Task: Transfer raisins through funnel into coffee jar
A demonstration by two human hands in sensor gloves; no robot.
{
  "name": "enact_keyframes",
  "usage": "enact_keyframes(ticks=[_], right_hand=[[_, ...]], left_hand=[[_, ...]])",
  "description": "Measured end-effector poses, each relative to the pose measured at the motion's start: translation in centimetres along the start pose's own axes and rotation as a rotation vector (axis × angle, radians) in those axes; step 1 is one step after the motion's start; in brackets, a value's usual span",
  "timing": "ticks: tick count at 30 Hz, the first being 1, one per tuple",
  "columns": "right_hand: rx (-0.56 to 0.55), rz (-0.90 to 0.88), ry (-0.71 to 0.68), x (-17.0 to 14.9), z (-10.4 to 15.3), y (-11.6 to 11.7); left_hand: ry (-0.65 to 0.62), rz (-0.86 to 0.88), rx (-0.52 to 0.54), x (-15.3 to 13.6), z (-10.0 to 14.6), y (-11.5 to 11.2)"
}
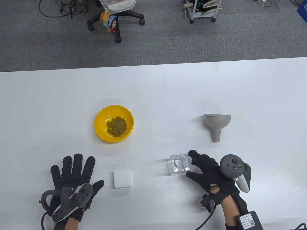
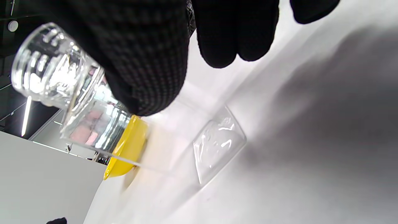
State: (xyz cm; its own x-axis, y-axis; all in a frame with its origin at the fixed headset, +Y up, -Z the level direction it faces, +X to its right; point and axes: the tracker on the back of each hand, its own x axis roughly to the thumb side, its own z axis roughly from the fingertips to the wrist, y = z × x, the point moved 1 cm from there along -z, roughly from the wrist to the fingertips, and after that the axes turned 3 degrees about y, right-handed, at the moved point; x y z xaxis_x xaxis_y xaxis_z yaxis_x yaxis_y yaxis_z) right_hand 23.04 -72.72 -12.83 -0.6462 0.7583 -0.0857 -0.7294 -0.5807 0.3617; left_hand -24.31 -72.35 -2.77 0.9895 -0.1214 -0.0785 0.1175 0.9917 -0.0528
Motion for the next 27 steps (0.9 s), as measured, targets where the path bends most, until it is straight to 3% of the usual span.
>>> enact_keyframes(ticks=[7, 13, 21, 27], right_hand=[[-0.147, 0.01, 0.015, 0.4, 0.9, -1.9], [-0.382, 0.291, 0.057, 3.6, 0.4, -4.3], [-0.523, 0.643, 0.096, 8.7, -4.4, -6.4], [-0.504, 0.938, 0.195, 10.2, -9.3, -6.6]], left_hand=[[0.009, 0.001, -0.002, 0.0, 0.1, 0.0], [0.012, 0.014, 0.003, -0.1, 0.1, 0.0], [0.041, 0.046, -0.026, -1.0, -0.3, -0.4], [0.044, 0.052, -0.041, -1.2, -0.8, -0.7]])
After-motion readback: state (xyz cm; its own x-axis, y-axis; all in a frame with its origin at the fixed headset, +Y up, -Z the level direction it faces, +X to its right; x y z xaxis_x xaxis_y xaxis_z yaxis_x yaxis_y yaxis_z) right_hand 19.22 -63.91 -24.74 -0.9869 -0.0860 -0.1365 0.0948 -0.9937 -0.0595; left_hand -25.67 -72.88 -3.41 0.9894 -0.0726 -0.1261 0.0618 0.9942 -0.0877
